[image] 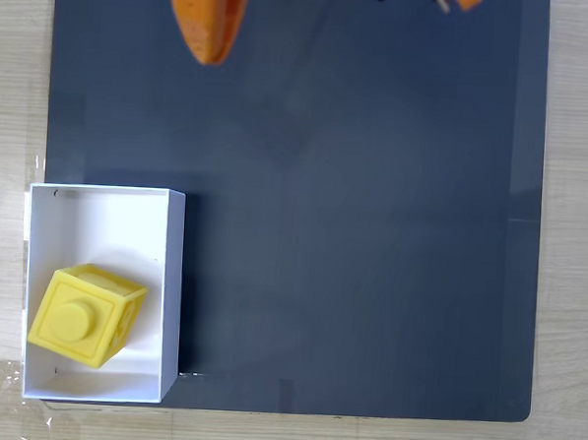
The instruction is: Grasp a yellow block and put it in the box
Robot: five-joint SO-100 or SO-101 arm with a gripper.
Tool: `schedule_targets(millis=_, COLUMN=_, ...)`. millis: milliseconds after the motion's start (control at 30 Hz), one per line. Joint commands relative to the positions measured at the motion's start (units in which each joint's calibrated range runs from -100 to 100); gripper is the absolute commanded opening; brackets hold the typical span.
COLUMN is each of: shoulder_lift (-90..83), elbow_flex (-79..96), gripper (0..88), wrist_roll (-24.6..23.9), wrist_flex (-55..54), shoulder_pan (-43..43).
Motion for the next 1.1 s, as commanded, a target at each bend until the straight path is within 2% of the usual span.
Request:
schedule_targets(millis=0, shoulder_lift=-16.9, elbow_flex=18.89, gripper=2.1, wrist_roll=0.18, wrist_flex=0.17, shoulder_pan=-3.73)
schedule_targets(millis=267, shoulder_lift=-44.36, elbow_flex=52.63, gripper=1.7, wrist_roll=0.23, wrist_flex=0.43, shoulder_pan=-6.92)
schedule_targets(millis=400, shoulder_lift=-53.59, elbow_flex=60.95, gripper=1.4, wrist_roll=0.23, wrist_flex=7.32, shoulder_pan=-6.84)
schedule_targets(millis=667, shoulder_lift=-54.36, elbow_flex=69.37, gripper=1.4, wrist_roll=0.28, wrist_flex=6.28, shoulder_pan=-6.76)
schedule_targets(millis=1067, shoulder_lift=-54.36, elbow_flex=69.46, gripper=1.4, wrist_roll=0.23, wrist_flex=6.19, shoulder_pan=-6.84)
